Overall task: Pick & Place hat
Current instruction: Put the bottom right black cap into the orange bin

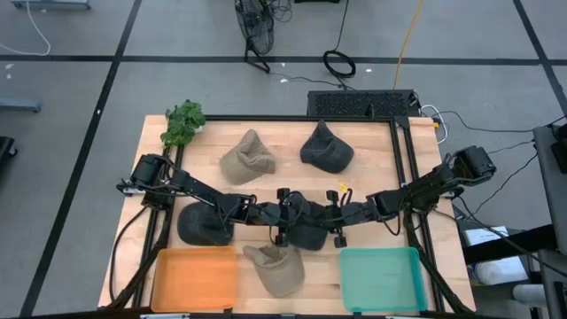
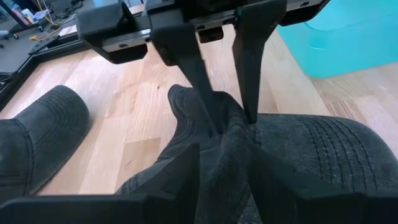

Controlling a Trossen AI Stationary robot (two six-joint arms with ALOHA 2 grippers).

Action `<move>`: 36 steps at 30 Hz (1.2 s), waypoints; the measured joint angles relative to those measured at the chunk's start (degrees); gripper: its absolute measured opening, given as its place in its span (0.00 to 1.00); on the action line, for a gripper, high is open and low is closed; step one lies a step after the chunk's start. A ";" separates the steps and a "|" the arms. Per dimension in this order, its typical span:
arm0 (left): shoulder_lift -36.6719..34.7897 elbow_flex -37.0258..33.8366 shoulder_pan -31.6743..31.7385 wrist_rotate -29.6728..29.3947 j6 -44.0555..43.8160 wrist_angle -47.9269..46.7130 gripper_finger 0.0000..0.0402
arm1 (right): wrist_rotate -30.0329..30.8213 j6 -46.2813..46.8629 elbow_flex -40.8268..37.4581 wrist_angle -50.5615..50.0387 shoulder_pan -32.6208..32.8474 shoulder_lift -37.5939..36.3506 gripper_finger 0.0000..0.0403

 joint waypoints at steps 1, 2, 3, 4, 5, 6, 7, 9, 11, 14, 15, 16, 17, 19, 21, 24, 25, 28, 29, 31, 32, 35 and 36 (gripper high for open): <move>0.00 0.00 0.00 0.00 0.00 0.00 0.34 | -0.02 -0.86 0.00 0.15 0.00 0.00 0.14; 0.00 0.00 0.00 0.00 0.02 0.00 0.34 | -0.02 -1.52 0.02 0.21 0.00 0.00 0.10; 0.00 0.00 0.00 0.00 0.00 0.02 0.34 | -0.03 -2.21 0.00 0.28 0.00 0.00 0.05; 0.00 0.00 0.00 0.00 0.00 0.02 0.34 | -0.04 -2.95 0.00 0.46 0.00 0.00 0.03; 0.00 0.00 0.00 0.00 0.00 0.02 0.34 | 0.01 -3.50 0.00 0.82 0.00 0.00 0.02; 0.00 0.00 0.00 0.00 0.00 0.02 0.34 | 0.04 -3.76 0.00 1.38 0.00 0.04 0.02; 0.00 0.00 0.00 0.00 0.00 0.02 0.34 | 0.04 -4.00 0.00 2.09 0.00 0.04 0.02; -0.02 0.00 0.00 0.01 0.00 0.02 0.34 | 0.07 -4.44 0.00 3.61 0.07 0.04 0.02; -0.02 0.00 0.00 0.02 -0.02 0.04 0.34 | 0.07 -5.23 0.00 4.54 0.09 0.04 0.01; -0.02 0.00 -0.02 0.04 -0.02 0.04 0.34 | 0.10 -5.76 -0.03 5.39 0.37 0.04 0.01; -0.02 0.00 -0.02 0.06 -0.02 0.06 0.34 | 0.11 -5.88 -0.03 5.43 0.46 0.04 0.00; -0.02 0.00 -0.02 0.14 -0.02 0.07 0.34 | 0.11 -6.01 -0.03 5.43 0.46 0.04 0.00; -0.02 0.00 -0.02 0.18 -0.02 0.09 0.34 | 0.14 -6.06 -0.03 5.46 0.46 0.04 0.00; -0.04 0.00 0.00 0.44 -0.24 0.07 0.34 | 0.37 -6.14 -0.03 5.54 0.46 0.04 0.00; -0.04 0.00 0.00 0.84 -0.37 0.07 0.34 | 0.40 -6.16 -0.03 5.54 0.46 0.04 0.00; -0.04 0.00 0.00 1.00 -1.17 0.02 0.34 | 0.44 -6.15 -0.03 5.54 0.46 0.04 0.00; -0.04 0.00 0.00 1.37 -1.58 0.03 0.34 | 0.44 -6.16 -0.03 5.54 0.46 0.04 0.00; -0.04 0.00 0.00 2.25 -2.41 0.11 0.34 | 0.44 -5.88 -0.03 5.54 0.48 0.04 0.00; -0.04 0.00 -0.02 2.35 -2.85 0.15 0.35 | 0.44 -5.77 -0.03 5.54 0.48 0.04 0.00; -0.04 0.00 -0.07 2.40 -3.71 0.24 0.38 | 0.44 -5.75 -0.03 5.54 0.48 0.04 0.00; -0.04 0.01 -0.07 2.40 -4.29 0.25 0.40 | 0.44 -5.75 -0.03 5.54 0.48 0.04 0.00; -0.04 0.02 -0.07 2.40 -6.26 0.22 0.50 | 0.52 -5.75 -0.03 5.57 0.46 0.04 0.00; -0.04 0.02 -0.07 2.40 -6.43 0.22 0.54 | 0.61 -5.73 -0.03 5.63 0.46 0.04 0.00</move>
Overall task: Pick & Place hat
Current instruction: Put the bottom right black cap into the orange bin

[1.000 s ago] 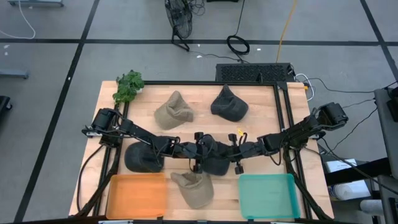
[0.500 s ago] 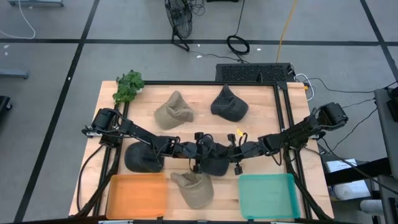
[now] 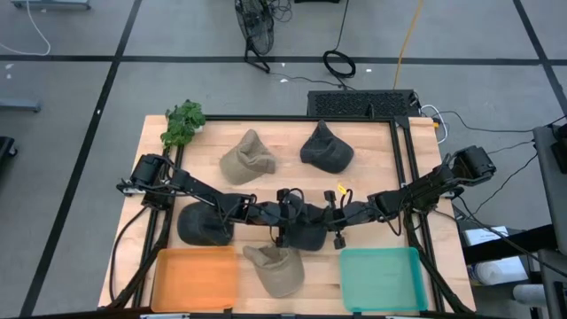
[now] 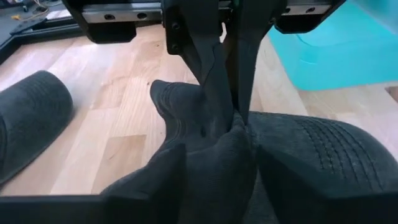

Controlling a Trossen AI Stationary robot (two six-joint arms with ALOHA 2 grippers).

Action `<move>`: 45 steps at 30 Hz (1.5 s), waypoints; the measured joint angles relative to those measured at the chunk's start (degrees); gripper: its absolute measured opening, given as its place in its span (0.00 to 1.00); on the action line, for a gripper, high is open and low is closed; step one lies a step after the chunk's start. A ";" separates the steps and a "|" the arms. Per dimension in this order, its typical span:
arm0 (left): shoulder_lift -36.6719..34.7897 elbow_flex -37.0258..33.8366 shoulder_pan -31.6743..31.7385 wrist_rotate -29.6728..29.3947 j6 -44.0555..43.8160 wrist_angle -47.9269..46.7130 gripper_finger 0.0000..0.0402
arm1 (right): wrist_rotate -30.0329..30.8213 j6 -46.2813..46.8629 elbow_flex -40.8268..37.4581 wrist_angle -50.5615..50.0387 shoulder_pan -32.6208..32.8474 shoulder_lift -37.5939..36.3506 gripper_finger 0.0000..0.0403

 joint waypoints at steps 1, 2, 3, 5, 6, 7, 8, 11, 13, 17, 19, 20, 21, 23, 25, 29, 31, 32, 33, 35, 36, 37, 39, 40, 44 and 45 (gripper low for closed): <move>0.00 0.00 0.02 0.00 0.02 -0.02 0.58 | 0.02 0.00 0.00 0.04 0.00 -0.02 0.00; 0.00 0.00 0.02 0.02 0.13 -0.02 0.62 | 0.02 0.00 0.00 0.04 0.00 -0.02 0.00; 0.00 0.00 0.02 0.13 0.18 0.02 0.66 | 0.02 0.00 0.00 0.04 0.00 -0.02 0.00; 0.00 0.00 0.02 0.17 0.28 0.14 0.74 | 0.02 0.00 0.00 0.09 0.00 -0.02 0.00; 0.00 0.00 0.02 0.11 0.42 0.36 0.77 | 0.02 0.00 0.00 0.21 0.00 -0.02 0.00; 0.00 0.00 0.02 -0.15 0.42 0.80 0.79 | 0.02 0.00 0.00 0.41 0.00 -0.02 0.00; 0.00 0.00 0.02 -0.48 0.43 1.18 0.82 | 0.02 0.00 0.00 0.68 0.00 -0.02 0.00; 0.00 0.02 0.04 -1.38 1.00 1.43 0.85 | 0.02 -0.06 0.00 0.94 0.00 -0.02 0.00; 0.00 0.02 0.04 -1.71 1.66 1.27 0.84 | 0.02 -0.11 0.00 0.94 0.00 -0.02 0.00; 0.00 0.02 0.07 -2.01 1.44 0.45 0.75 | 0.01 -1.47 0.00 1.74 0.02 -0.02 0.00; 0.00 0.02 0.11 -2.01 1.47 -0.36 0.68 | -0.04 -1.76 0.00 2.12 0.02 -0.02 0.00; -0.02 0.04 0.11 -2.01 1.53 -0.66 0.64 | -0.04 -1.72 0.00 2.28 0.00 -0.02 0.00; -0.02 0.04 0.11 -2.01 1.61 -0.84 0.60 | 0.02 -1.70 0.00 2.43 0.00 -0.02 0.00; -0.02 0.04 0.11 -1.98 1.64 -0.93 0.51 | -0.02 -1.70 0.00 2.43 0.00 -0.02 0.00; -0.02 0.04 0.20 -1.66 1.66 -1.01 0.42 | 0.00 -1.53 0.00 2.32 0.00 -0.02 0.00; -0.02 0.04 0.94 1.31 1.66 -1.09 0.24 | 0.10 -1.53 0.00 2.32 0.00 -0.02 0.00; -0.02 0.04 1.30 2.82 1.69 -1.11 0.15 | 0.18 -1.51 0.00 2.32 -0.02 -0.02 0.00; -0.02 0.04 1.47 3.38 1.67 -1.09 0.11 | 0.26 -1.51 0.00 2.29 -0.02 -0.02 0.00; -0.02 0.04 1.66 3.93 1.68 -1.11 0.07 | 0.61 -1.51 0.00 2.26 0.00 -0.02 0.00; -0.02 0.04 1.88 4.40 1.65 -1.15 0.03 | 1.28 -1.03 0.00 2.10 0.00 -0.02 0.00; -0.02 0.04 1.90 4.44 1.62 -1.18 0.03 | 1.31 -0.50 0.00 2.12 0.00 -0.02 0.00; -0.02 0.04 1.89 4.44 1.64 -1.17 0.04 | 1.30 -0.07 0.00 2.13 0.00 -0.02 0.00; -0.02 0.04 1.88 4.44 1.90 -1.16 0.06 | 1.29 0.00 0.00 2.21 0.00 -0.02 0.00; -0.02 0.04 1.88 4.43 1.90 -1.19 0.07 | 1.31 0.02 0.00 2.23 0.00 -0.02 0.01; -1.18 0.00 1.65 4.37 1.97 -3.20 0.05 | 1.97 -0.01 0.00 2.50 0.02 -0.02 0.03; -2.17 -0.07 1.36 4.22 2.26 -4.12 0.04 | 3.06 -0.09 0.01 2.56 0.04 -0.07 0.03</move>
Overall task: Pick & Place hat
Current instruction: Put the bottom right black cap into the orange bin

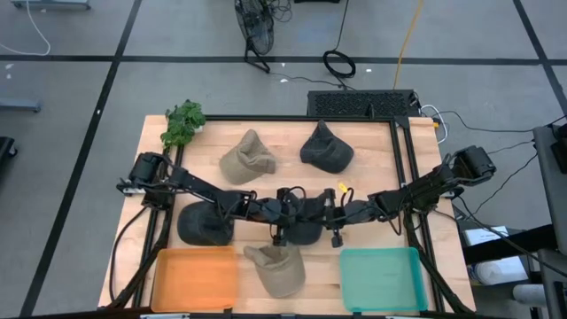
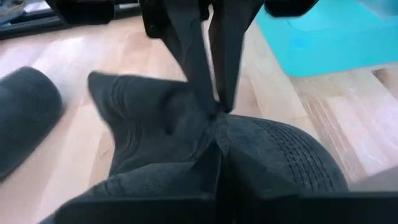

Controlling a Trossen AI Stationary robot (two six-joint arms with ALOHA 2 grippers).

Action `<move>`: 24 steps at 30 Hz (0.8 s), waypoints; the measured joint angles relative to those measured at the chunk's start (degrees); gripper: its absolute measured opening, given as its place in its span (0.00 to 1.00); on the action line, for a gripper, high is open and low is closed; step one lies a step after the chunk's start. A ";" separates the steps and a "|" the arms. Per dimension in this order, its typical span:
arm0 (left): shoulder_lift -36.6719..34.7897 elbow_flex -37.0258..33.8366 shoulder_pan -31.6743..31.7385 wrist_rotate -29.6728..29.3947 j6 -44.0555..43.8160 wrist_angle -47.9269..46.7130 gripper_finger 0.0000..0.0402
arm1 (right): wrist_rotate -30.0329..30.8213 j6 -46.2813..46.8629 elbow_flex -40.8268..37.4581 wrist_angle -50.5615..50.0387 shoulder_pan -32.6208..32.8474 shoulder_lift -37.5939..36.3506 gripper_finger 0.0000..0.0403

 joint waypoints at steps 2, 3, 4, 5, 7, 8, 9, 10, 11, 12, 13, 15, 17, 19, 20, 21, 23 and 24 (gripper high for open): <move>-3.41 0.00 -0.72 -0.82 1.99 -3.15 0.02 | 1.87 -0.41 0.06 0.70 0.00 -0.04 0.05; -5.36 -0.02 -1.21 -2.04 3.04 -4.62 0.02 | 2.40 -0.50 0.12 1.23 0.00 -0.09 0.05; -7.31 0.00 -1.82 -3.63 3.95 -6.13 0.03 | 2.53 -0.58 0.19 1.93 0.00 -0.15 0.06; -9.27 0.00 -2.44 -5.83 4.63 -8.45 0.04 | 2.58 -1.16 0.27 2.92 0.03 -0.32 0.07; -12.91 0.00 -3.81 -10.47 4.91 -14.08 0.04 | 2.71 -2.44 0.25 3.97 0.89 -1.12 0.10; -14.54 0.00 -4.50 -13.27 4.38 -16.65 0.04 | 2.54 -2.97 0.07 3.40 1.57 -1.53 0.11; -16.25 0.05 -5.10 -15.62 3.54 -18.96 0.04 | 2.54 -3.67 -0.18 2.36 2.40 -2.10 0.13; -18.05 0.09 -5.86 -17.17 2.68 -21.69 0.03 | 2.56 -4.49 -0.26 2.07 3.17 -2.86 0.15; -19.66 0.09 -6.67 -18.56 1.64 -24.09 0.02 | 3.08 -5.09 -0.24 2.59 3.83 -4.05 0.17; -21.18 0.09 -7.60 -18.84 0.31 -25.71 0.02 | 4.93 -5.72 -0.06 2.93 4.51 -5.38 0.19; -22.74 0.09 -8.75 -18.55 -1.47 -27.34 0.02 | 7.05 -6.26 0.06 3.14 5.15 -6.60 0.21; -26.12 0.09 -11.46 -17.03 -5.79 -31.90 0.03 | 11.18 -6.90 0.05 2.53 5.98 -7.83 0.24; -28.71 0.12 -14.55 -14.72 -10.26 -34.89 0.05 | 14.15 -7.01 -0.17 1.40 6.73 -8.99 0.27; -30.35 0.13 -18.29 -13.69 -15.15 -38.70 0.05 | 16.11 -7.00 0.00 2.29 7.06 -9.58 0.30; -30.82 0.11 -20.37 -13.54 -17.57 -40.11 0.04 | 16.53 -7.00 -0.02 2.40 7.16 -9.66 0.30; -31.09 0.11 -22.53 -13.37 -19.74 -40.95 0.03 | 16.91 -6.99 -0.25 2.14 7.17 -9.66 0.31; -31.27 0.11 -26.88 -13.44 -23.29 -42.71 0.02 | 17.35 -6.83 -0.88 1.75 7.13 -9.59 0.32; -31.20 0.11 -28.91 -13.72 -25.12 -43.72 0.02 | 17.46 -6.61 -1.20 1.95 7.03 -9.59 0.32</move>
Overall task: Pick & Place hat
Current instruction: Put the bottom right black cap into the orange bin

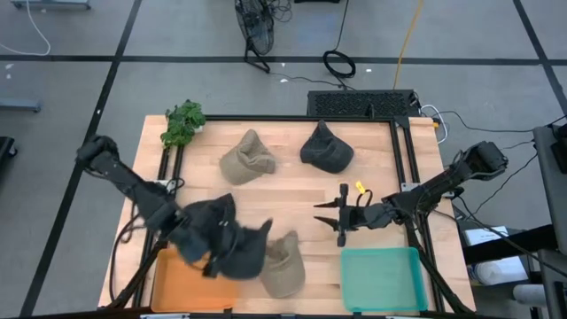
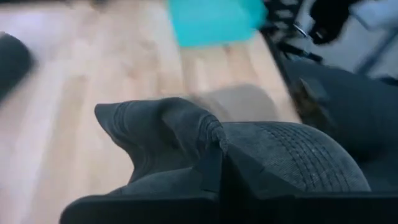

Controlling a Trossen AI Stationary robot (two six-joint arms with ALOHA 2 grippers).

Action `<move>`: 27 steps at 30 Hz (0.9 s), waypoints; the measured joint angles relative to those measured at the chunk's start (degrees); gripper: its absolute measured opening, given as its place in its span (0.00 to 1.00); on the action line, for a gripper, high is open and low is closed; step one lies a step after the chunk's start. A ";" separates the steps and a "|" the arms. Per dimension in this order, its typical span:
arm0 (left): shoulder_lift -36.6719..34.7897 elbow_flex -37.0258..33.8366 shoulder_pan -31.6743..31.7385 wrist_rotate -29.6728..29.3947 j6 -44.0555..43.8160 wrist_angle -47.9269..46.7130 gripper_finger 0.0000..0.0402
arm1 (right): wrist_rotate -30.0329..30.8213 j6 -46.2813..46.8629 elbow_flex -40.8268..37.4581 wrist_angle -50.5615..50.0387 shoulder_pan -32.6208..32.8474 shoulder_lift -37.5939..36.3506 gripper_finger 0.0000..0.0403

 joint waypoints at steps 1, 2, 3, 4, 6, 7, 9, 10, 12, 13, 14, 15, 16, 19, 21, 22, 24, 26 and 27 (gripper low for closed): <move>0.29 0.00 -2.18 -0.73 -1.94 -0.52 0.02 | 0.14 0.17 -0.33 0.20 -0.13 -0.04 0.32; 0.68 0.00 -3.99 -1.84 -3.90 -0.57 0.03 | 0.22 0.19 -0.75 0.49 -0.36 -0.04 0.31; 1.16 0.00 -5.72 -3.19 -5.82 -0.81 0.04 | 0.22 0.21 -1.11 0.81 -0.46 -0.02 0.31; 1.63 0.00 -7.47 -4.56 -7.97 -1.69 0.04 | 0.20 0.25 -1.48 1.40 -0.68 0.00 0.31; 2.51 0.00 -10.81 -7.07 -12.67 -4.77 0.03 | 0.22 0.54 -1.93 2.56 -1.06 -0.02 0.30; 2.94 0.00 -12.32 -8.26 -15.53 -6.68 0.02 | 0.22 0.96 -2.08 2.87 -1.23 -0.03 0.29; 3.93 0.00 -14.99 -10.33 -22.28 -11.54 0.01 | 0.22 1.39 -2.28 2.70 -1.49 -0.02 0.29; 4.40 0.00 -16.23 -10.80 -25.93 -14.25 0.02 | 0.22 1.37 -2.31 2.69 -1.53 -0.02 0.29; 5.02 -0.07 -18.54 -11.33 -32.68 -18.65 0.03 | 0.23 1.36 -2.31 2.76 -1.59 -0.04 0.28; 5.10 -0.07 -19.63 -11.42 -35.20 -20.24 0.03 | 0.24 1.35 -2.31 2.77 -1.59 -0.02 0.28; 5.11 -0.07 -20.67 -11.40 -37.21 -21.42 0.04 | 0.24 1.33 -2.31 2.75 -1.59 -0.02 0.28; 5.11 -0.07 -21.79 -11.37 -38.72 -22.10 0.04 | 0.24 1.33 -2.31 2.74 -1.59 -0.02 0.28; 5.04 -0.07 -23.04 -11.18 -39.61 -22.22 0.03 | 0.24 1.33 -2.31 2.76 -1.59 -0.02 0.28; 4.94 -0.03 -26.60 -8.66 -39.37 -21.48 0.01 | 0.24 1.28 -2.31 2.75 -1.59 -0.02 0.28; 5.07 -0.11 -28.79 -8.41 -39.92 -21.63 0.02 | 0.26 1.23 -2.31 2.75 -1.59 -0.02 0.28; 5.00 -0.11 -29.73 -8.52 -40.38 -21.48 0.03 | 0.26 1.20 -2.31 2.75 -1.59 -0.02 0.28; 4.96 -0.35 -31.18 -9.94 -41.44 -21.29 0.05 | 0.26 1.20 -2.31 2.75 -1.59 -0.02 0.28; 4.98 -1.19 -32.10 -11.80 -42.35 -21.25 0.06 | 0.26 1.18 -2.31 2.75 -1.59 -0.02 0.28; 4.98 -1.75 -32.37 -12.35 -43.27 -21.19 0.05 | 0.26 1.18 -2.31 2.75 -1.59 -0.02 0.28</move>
